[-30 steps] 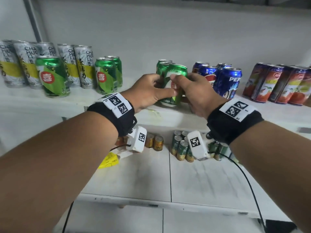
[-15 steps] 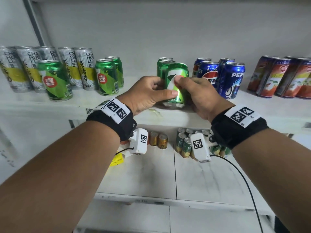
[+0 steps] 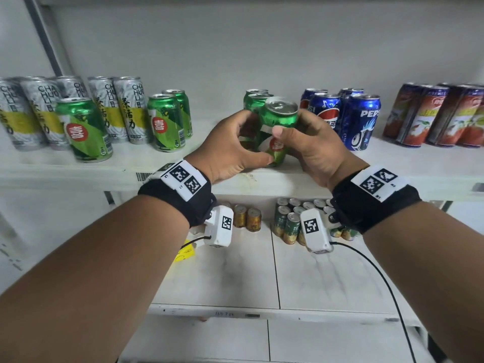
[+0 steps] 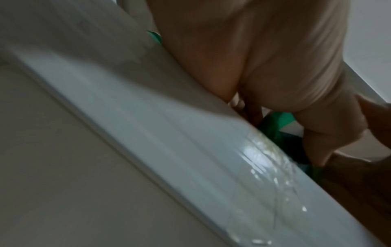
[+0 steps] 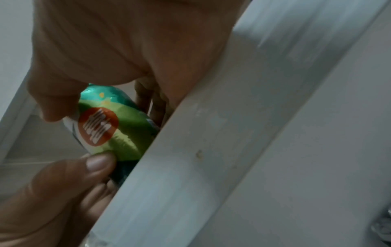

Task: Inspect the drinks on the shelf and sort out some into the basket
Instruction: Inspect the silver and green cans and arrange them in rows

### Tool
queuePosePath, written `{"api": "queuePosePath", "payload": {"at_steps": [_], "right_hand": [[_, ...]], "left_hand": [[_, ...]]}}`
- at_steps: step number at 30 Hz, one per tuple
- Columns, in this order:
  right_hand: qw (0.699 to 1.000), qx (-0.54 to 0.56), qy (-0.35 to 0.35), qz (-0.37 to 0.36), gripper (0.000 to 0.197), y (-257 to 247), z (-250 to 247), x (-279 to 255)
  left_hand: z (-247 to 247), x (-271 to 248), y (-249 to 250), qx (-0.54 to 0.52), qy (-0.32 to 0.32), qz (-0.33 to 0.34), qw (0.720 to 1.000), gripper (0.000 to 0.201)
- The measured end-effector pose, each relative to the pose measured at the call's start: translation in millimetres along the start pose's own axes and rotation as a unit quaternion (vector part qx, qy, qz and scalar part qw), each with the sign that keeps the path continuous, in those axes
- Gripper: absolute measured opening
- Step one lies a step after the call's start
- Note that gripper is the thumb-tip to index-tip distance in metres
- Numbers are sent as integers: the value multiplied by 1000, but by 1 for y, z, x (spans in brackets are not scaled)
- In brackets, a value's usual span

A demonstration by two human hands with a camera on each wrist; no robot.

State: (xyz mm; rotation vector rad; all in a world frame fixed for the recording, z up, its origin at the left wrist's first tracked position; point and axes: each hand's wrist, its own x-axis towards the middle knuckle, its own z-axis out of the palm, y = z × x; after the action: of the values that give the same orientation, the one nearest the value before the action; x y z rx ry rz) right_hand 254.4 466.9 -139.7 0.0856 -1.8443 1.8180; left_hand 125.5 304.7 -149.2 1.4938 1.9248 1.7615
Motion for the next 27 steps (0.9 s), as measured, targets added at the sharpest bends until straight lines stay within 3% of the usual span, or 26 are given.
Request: {"api": "queuePosePath", "payload": {"at_steps": [5, 11, 13, 18, 21, 24, 27], "right_hand": [[999, -28, -11, -26, 69, 2, -1, -1], [999, -37, 0, -23, 76, 0, 2, -4], [999, -30, 8, -13, 68, -2, 4, -4], [998, -51, 16, 21, 22, -1, 4, 0], [998, -50, 9, 45, 11, -2, 1, 1], [997, -32, 2, 65, 15, -3, 0, 1], [997, -5, 19, 75, 42, -3, 2, 2]], "left_hand": [[-1, 2, 1, 49, 8, 12, 999, 79], [3, 1, 3, 6, -5, -5, 1000, 74], [3, 0, 3, -27, -6, -19, 999, 73], [4, 1, 4, -101, 5, -45, 994, 39], [4, 2, 4, -107, 3, -57, 993, 42], [6, 3, 5, -96, -22, -70, 993, 55], [10, 5, 7, -76, -46, -84, 992, 72]]}}
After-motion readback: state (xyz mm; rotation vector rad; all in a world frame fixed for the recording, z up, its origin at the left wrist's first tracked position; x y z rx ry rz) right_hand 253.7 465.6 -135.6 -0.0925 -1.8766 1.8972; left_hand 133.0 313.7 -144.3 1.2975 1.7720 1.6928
